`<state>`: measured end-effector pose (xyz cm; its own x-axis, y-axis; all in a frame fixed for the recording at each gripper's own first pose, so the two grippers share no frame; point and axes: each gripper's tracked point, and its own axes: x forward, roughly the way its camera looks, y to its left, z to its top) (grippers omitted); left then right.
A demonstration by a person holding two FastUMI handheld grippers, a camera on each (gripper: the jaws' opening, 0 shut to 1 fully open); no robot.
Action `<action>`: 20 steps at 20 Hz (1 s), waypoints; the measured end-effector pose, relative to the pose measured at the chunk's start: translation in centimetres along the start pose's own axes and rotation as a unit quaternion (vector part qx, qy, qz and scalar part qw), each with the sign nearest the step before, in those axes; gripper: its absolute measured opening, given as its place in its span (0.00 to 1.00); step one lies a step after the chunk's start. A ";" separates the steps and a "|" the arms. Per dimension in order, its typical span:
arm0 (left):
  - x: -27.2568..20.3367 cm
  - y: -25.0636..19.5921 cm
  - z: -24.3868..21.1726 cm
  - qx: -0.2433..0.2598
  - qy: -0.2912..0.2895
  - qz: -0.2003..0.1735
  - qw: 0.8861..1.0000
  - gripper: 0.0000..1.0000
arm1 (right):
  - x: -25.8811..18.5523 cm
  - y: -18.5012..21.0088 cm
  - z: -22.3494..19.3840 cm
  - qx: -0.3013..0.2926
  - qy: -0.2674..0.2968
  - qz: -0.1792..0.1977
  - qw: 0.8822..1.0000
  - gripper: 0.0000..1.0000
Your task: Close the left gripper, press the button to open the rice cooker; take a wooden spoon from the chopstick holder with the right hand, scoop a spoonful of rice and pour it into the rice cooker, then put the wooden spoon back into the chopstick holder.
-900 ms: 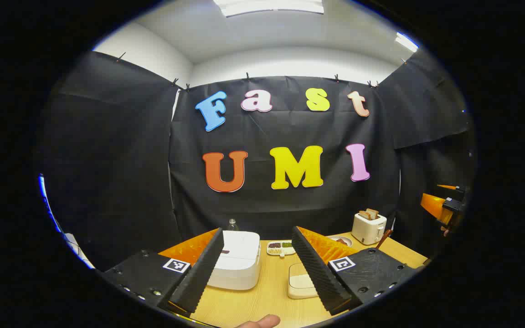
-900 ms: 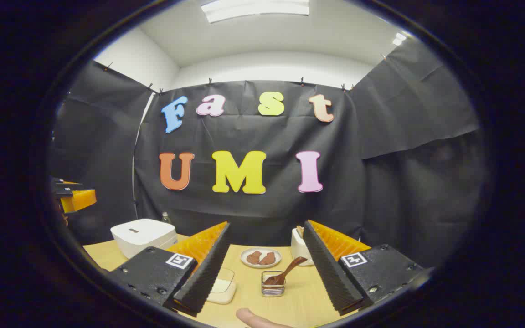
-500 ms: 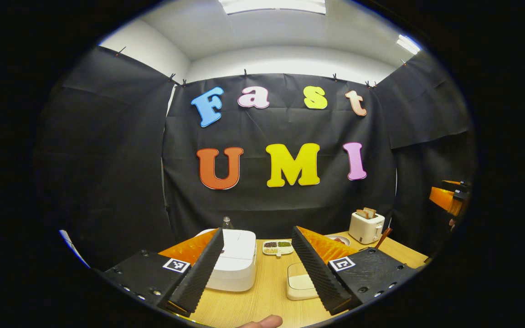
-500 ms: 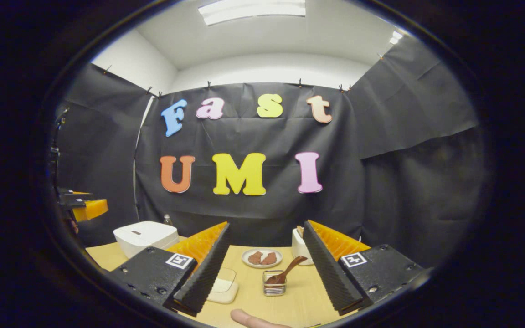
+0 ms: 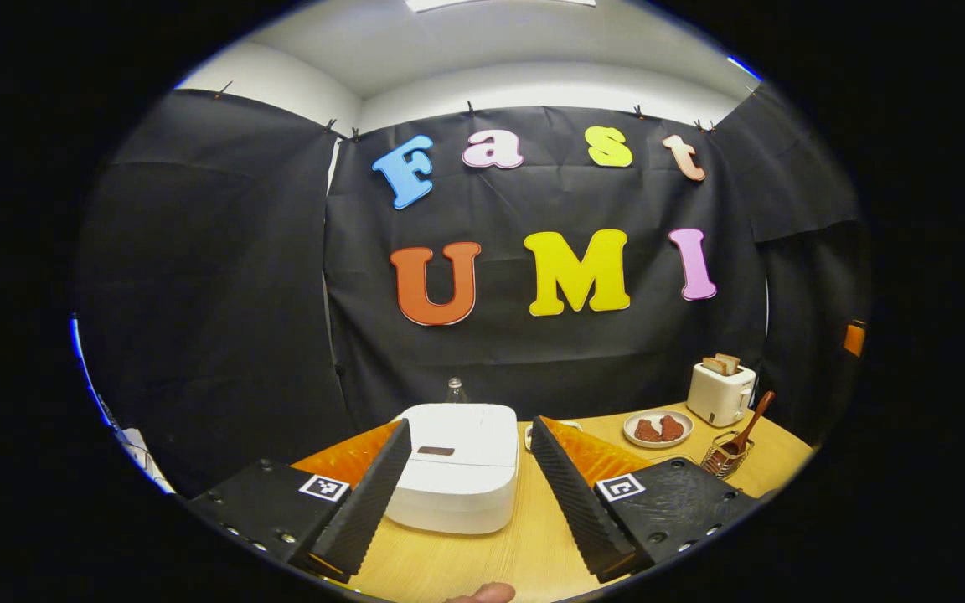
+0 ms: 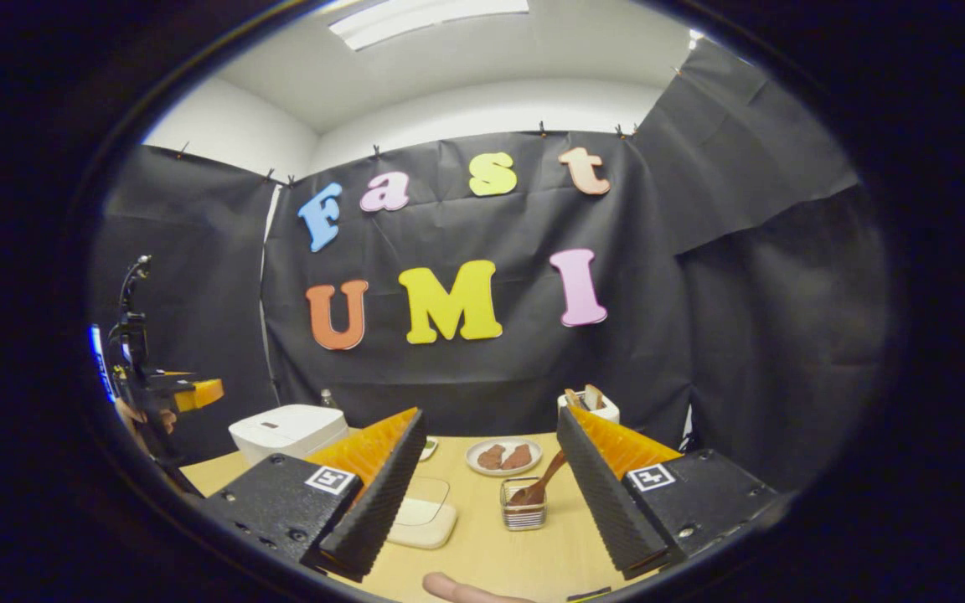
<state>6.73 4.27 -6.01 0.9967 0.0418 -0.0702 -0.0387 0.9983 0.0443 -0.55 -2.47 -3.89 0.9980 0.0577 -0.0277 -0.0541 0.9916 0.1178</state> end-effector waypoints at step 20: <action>12.6 4.5 -11.4 -0.032 0.188 0.046 0.981 0.00 | 0.7 -4.9 -5.1 -0.009 -0.020 -0.005 1.000 1.00</action>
<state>18.25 9.81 -18.07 0.8920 0.1313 -0.4325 -0.1427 0.9897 0.0061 0.23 -6.75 -9.59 0.9990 0.0444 0.0111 -0.0453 0.9941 0.0990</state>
